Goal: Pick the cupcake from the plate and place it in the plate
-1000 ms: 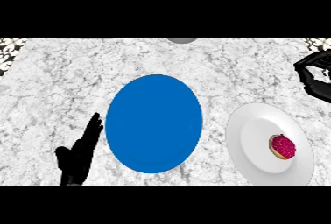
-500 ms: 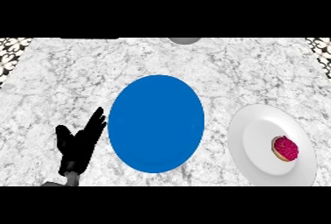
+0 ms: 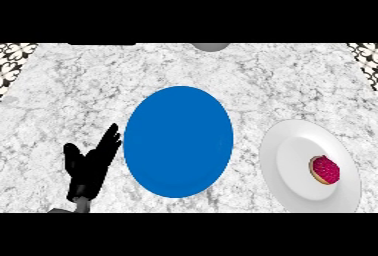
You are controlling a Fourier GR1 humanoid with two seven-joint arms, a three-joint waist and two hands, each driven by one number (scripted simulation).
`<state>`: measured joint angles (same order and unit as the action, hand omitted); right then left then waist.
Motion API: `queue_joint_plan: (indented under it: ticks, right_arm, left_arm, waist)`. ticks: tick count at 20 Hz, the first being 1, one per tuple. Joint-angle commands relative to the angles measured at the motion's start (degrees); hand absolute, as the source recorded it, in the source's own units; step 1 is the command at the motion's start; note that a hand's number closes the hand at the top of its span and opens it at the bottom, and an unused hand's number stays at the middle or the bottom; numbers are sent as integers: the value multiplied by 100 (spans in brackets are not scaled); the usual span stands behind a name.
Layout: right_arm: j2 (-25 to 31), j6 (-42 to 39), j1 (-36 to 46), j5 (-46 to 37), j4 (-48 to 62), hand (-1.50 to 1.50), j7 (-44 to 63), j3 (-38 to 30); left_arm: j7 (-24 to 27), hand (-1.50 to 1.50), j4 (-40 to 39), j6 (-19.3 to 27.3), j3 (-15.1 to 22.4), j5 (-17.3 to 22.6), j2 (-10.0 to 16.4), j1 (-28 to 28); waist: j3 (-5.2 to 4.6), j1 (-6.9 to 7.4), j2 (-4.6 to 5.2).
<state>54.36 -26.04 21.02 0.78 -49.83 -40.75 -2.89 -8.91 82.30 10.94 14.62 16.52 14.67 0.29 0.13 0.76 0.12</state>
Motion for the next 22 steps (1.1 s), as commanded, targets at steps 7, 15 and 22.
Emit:
queue_joint_plan:
  ticks: [7,15,22]
  right_arm:
    - [155,47,-528,-918,-1739,-150,816,774]
    - [-396,390,-1215,-1496,-2910,-150,1684,592]
    - [-781,113,-1662,-2042,-3149,-150,1840,798]
  left_arm:
    - [-222,0,-25,-159,-306,78,85,-31]
    - [-208,0,71,-136,-261,-231,-213,106]
    - [-381,0,29,-316,-480,-300,-155,20]
  waist:
    - [-20,-115,-35]
    - [-16,-89,-23]
    - [-15,-94,-21]
